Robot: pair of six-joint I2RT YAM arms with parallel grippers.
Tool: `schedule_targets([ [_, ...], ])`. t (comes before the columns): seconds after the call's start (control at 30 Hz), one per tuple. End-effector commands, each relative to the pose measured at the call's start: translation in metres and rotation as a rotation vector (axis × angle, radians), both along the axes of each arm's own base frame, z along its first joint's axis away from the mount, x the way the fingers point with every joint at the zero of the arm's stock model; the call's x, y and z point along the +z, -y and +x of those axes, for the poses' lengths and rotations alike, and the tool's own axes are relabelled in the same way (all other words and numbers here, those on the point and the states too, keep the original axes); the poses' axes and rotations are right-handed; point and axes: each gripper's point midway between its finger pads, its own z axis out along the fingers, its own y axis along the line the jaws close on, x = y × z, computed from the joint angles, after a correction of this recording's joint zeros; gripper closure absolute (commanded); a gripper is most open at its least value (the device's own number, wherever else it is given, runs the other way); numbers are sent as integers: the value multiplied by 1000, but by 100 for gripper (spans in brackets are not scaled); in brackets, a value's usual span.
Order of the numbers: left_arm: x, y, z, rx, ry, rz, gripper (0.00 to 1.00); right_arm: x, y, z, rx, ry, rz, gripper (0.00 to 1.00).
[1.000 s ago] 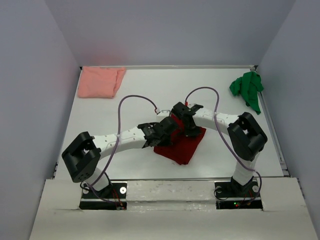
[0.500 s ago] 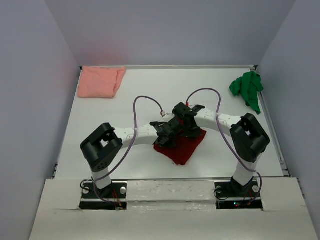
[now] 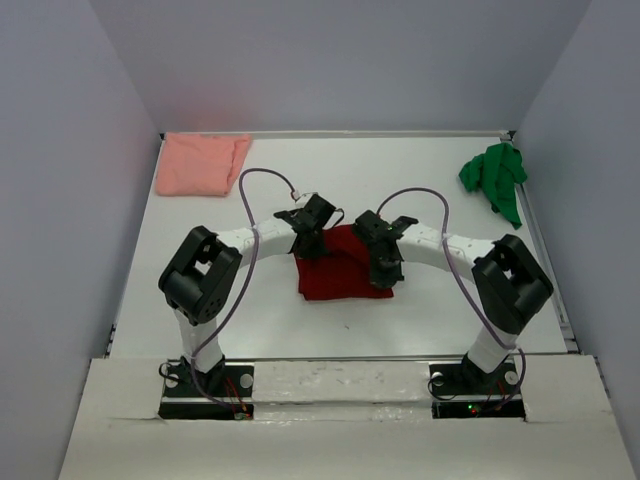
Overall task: Fold and stack the t-shirts
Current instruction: Fold the tshirt
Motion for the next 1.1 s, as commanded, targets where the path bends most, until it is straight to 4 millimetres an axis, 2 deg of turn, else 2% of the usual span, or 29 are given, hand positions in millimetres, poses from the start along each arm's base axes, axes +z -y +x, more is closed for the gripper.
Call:
schedule_targets([
  [0.0,-15,-32,6,-25,-47,161,100,-8,-10,5,20,-14,1,100],
  [0.27,3,-23,31,-33,-30,125,100,-16,-38,28,75,-26,37,100],
  [0.43,18,-27,35,-22,6,126,100,-15,-38,29,73,-19,35,100],
  [0.47,28,-27,36,-16,29,117,100,-11,-37,30,70,-7,34,100],
  [0.67,53,-42,22,54,92,150,100,21,-19,33,32,78,-2,100],
  [0.83,59,-57,3,122,107,218,100,55,-16,30,31,143,-23,100],
  [0.87,66,-62,5,143,129,227,100,68,-20,32,36,173,-19,100],
  [0.93,74,-66,2,156,139,239,100,81,-10,33,31,193,-63,100],
  [0.97,86,-70,3,173,167,241,100,93,-10,36,38,215,-58,100],
  [1.07,106,-70,6,164,209,224,100,112,-17,39,77,259,-17,100],
])
